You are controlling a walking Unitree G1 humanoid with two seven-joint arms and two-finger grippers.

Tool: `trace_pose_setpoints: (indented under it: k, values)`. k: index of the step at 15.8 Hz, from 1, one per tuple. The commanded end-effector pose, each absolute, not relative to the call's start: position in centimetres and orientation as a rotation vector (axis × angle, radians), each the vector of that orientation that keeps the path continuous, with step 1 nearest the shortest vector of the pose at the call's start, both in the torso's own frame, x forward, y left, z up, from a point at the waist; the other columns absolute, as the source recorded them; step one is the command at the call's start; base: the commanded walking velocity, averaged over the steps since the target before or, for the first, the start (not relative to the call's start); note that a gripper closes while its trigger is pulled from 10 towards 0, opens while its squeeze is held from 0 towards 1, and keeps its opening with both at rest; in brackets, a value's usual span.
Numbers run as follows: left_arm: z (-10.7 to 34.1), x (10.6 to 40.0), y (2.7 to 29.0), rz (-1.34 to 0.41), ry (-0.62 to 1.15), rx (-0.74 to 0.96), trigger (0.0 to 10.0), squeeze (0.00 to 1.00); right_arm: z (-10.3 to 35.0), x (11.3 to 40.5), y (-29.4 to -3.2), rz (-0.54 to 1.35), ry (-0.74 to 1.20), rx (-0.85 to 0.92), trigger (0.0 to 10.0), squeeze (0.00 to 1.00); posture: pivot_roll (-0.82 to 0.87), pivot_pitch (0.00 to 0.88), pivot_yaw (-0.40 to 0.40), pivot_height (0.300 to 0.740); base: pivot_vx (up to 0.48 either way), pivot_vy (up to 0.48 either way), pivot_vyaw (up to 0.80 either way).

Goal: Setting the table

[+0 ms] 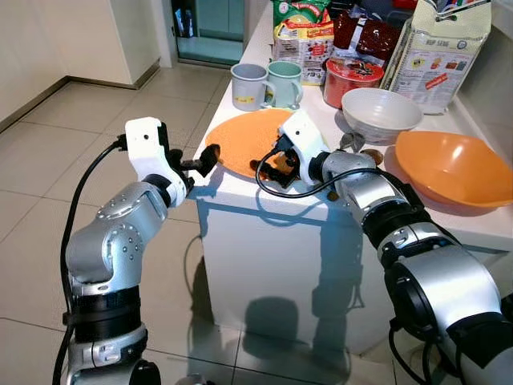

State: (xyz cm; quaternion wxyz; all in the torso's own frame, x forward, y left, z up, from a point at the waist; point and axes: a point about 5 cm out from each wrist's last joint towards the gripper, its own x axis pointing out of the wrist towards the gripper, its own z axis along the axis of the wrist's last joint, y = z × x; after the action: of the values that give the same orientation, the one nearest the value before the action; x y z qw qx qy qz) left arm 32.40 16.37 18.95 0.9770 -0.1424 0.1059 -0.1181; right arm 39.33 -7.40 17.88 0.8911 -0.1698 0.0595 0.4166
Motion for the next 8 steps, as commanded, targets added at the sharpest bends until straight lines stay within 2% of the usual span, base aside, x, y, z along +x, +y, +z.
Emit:
trace_pose_setpoints:
  k: [1, 4, 6, 8]
  values:
    - [18.9, 32.8, 16.3, -0.242, 0.225, -0.284, 10.0, 0.0, 19.7, 39.5, -7.0, 0.909, 0.058, -0.359, 10.0, 0.0, 0.07, 0.0, -0.029, 0.74, 0.0, 0.0, 0.0]
    - [18.2, 33.4, 16.3, -0.244, 0.278, -0.391, 10.0, 0.0, 19.9, 39.4, -7.0, 0.945, 0.053, -0.353, 10.0, 0.0, 0.06, 0.0, -0.026, 0.74, 0.0, 0.0, 0.0]
    - [18.1, 34.0, 15.3, -0.32, 0.287, -0.524, 10.0, 0.0, 19.8, 39.3, -7.1, 0.962, 0.051, -0.34, 10.0, 0.0, 0.06, 0.0, -0.021, 0.74, 0.0, 0.0, 0.0]
    - [18.4, 34.5, 14.9, -0.352, 0.274, -0.56, 10.0, 0.0, 19.8, 39.3, -7.3, 0.97, 0.053, -0.336, 10.0, 0.0, 0.06, 0.0, -0.021, 0.74, 0.0, 0.0, 0.0]
